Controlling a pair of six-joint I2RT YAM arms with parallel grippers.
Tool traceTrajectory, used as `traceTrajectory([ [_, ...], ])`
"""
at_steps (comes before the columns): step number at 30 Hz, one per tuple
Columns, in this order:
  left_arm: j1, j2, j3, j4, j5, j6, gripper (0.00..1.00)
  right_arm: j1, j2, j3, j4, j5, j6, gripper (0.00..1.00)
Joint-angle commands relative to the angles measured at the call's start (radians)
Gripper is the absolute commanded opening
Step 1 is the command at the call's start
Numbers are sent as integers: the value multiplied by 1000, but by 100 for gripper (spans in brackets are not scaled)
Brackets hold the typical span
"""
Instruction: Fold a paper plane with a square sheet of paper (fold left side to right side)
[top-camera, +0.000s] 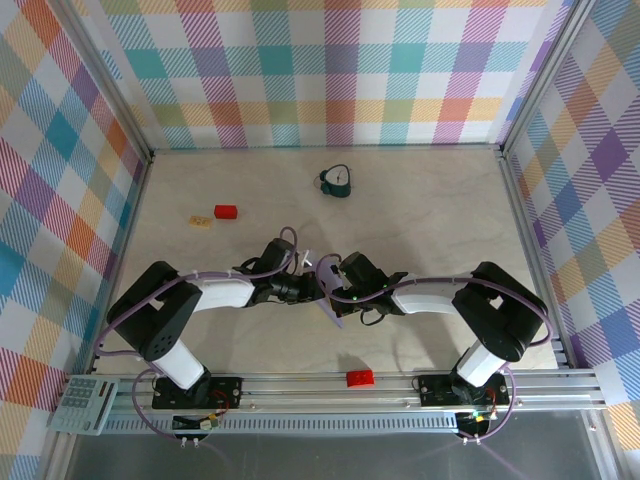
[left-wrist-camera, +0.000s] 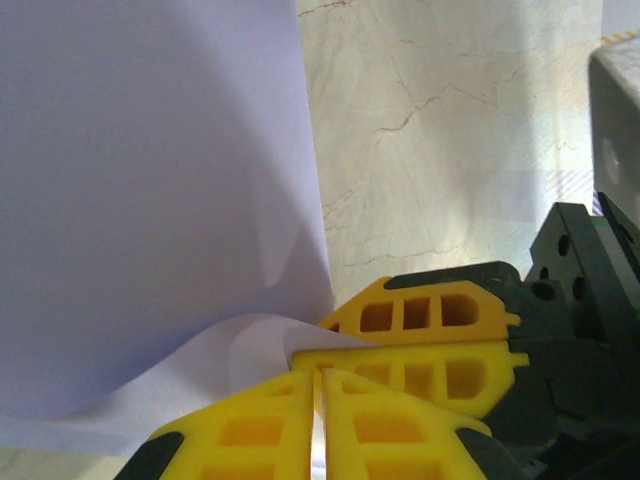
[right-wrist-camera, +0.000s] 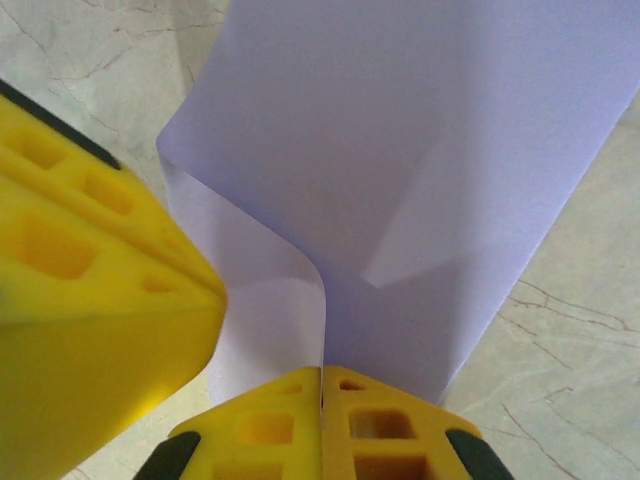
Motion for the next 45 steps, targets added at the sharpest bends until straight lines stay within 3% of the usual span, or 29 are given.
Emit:
traceTrajectory([
  [1,-14,33,21,6,23,-6,11,-1,44,-14,-111,14,-9,1],
  [29,-14,31,-56,-22,-45,30,11,-1,39,-1,-126,14,-10,7],
  [37,-14,43,-66,-33,-62,31,10,-24,-36,49,-168,8,-24,16],
  [45,-14,48,-68,-30,-74,27,7,-88,-194,54,-271,-28,-32,33],
])
